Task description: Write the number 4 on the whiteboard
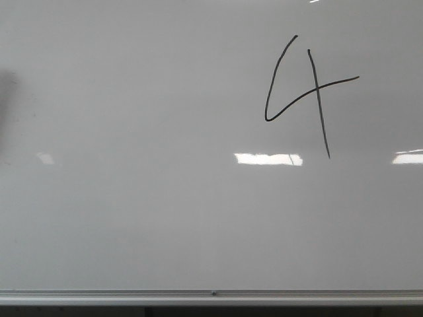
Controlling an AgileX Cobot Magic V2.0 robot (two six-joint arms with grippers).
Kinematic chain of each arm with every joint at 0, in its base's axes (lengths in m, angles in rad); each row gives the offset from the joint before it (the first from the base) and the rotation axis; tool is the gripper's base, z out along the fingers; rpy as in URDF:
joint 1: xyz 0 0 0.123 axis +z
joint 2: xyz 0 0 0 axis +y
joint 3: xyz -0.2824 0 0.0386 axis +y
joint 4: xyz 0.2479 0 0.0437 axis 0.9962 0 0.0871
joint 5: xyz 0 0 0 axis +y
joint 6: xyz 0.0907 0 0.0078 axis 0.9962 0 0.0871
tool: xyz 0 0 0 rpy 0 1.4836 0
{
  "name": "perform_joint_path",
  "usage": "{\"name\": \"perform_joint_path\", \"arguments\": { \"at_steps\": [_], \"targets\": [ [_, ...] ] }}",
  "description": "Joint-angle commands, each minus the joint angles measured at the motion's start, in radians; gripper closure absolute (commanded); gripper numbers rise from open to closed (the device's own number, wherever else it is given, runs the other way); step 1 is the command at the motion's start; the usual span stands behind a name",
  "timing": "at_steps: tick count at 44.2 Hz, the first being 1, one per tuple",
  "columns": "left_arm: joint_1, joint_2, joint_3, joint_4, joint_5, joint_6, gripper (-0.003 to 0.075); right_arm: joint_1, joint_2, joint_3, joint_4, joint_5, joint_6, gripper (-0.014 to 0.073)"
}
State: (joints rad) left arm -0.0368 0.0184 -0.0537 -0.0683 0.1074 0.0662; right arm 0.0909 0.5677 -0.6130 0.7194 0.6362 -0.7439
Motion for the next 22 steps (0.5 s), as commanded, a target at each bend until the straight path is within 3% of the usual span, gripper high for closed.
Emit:
{"name": "perform_joint_path", "arguments": {
  "at_steps": [1, 22],
  "targets": [
    [-0.005, -0.045, 0.032, 0.002, -0.092, -0.011, 0.0741, -0.005, 0.0, -0.023, 0.033, -0.05, -0.002, 0.0664],
    [-0.005, -0.038, 0.066, 0.002, -0.083, -0.011, 0.0741, -0.005, 0.0, -0.023, 0.033, -0.046, -0.002, 0.0664]
  ]
}}
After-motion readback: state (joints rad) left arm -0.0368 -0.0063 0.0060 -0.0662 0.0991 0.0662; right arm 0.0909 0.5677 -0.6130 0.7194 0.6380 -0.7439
